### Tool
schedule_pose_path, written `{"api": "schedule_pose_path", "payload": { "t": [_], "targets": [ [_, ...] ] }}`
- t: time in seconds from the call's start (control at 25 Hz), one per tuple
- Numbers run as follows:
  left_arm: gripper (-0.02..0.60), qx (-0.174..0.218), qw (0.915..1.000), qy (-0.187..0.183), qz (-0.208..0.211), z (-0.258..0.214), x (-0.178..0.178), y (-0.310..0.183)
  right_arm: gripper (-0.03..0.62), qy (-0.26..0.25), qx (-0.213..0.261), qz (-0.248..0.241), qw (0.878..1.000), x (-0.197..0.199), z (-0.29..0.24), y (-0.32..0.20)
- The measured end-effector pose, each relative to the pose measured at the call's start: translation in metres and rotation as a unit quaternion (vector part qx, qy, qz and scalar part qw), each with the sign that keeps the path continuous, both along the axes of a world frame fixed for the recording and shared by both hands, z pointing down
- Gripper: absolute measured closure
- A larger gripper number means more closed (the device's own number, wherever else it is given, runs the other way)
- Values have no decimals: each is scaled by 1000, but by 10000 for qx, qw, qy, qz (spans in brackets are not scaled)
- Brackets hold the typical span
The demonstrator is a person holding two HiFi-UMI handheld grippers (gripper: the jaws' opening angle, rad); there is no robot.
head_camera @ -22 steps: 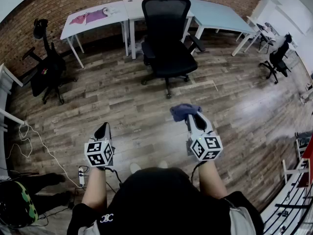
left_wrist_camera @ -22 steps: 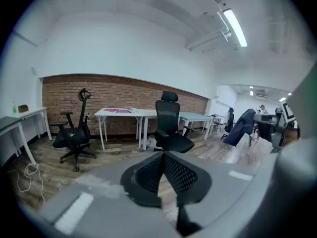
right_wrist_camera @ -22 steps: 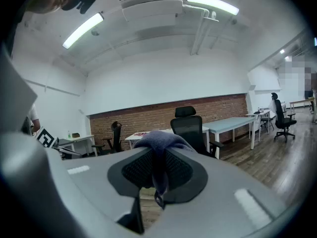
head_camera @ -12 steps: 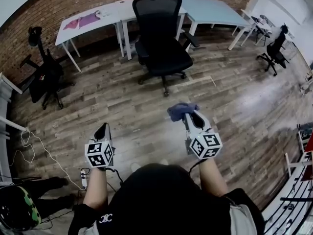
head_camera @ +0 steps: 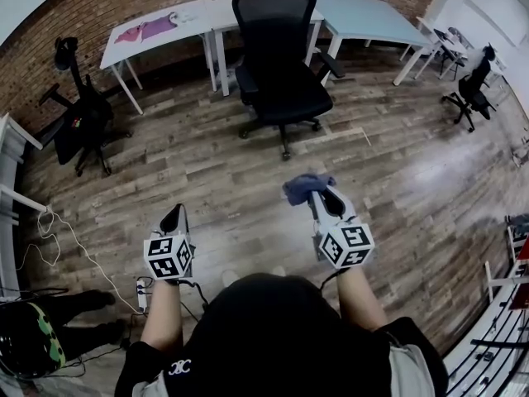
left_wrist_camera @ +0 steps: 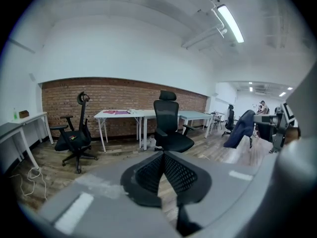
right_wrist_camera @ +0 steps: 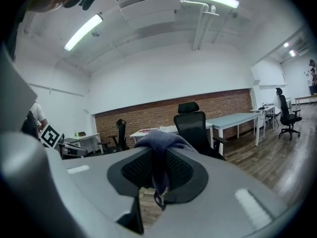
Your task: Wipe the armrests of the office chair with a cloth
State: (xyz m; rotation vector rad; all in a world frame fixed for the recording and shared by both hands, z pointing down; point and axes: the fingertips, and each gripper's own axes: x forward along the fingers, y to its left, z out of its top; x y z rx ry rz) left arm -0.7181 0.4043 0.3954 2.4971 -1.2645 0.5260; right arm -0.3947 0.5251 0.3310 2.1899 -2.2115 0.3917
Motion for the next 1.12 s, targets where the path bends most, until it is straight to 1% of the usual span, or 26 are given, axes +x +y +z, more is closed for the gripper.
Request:
{"api": "schedule_pose_path", "payload": {
  "t": [0.24,0.48,0.68,0.76,0.92,1.0,1.12],
  "targets": [
    [575,-87,10000,-22,8,8,-9,-5,517,50,-106,-98,9999,-14,2,-9],
    [575,-164,9999,43,20,17,-27,-21,517,48,-297,-123,9995,-36,11,-21],
    [575,-258,9993,274,43,21,-48,-41,517,122,-427,-37,9990,-58,18,-34],
    [575,-286,9992,258,82,28,-56,-49,517,161,-425,17,9990,-68,17,-39],
    [575,-354,9991,150,187,44,-70,-60,516,366,-464,-49,9982,-92,17,-47],
    [575,-408,9988,155,222,50,-72,-62,516,394,-539,-31,9978,-95,21,-49],
    [575,-456,9985,134,284,57,-69,-71,516,325,-626,95,9975,-87,26,-56]
  ]
}}
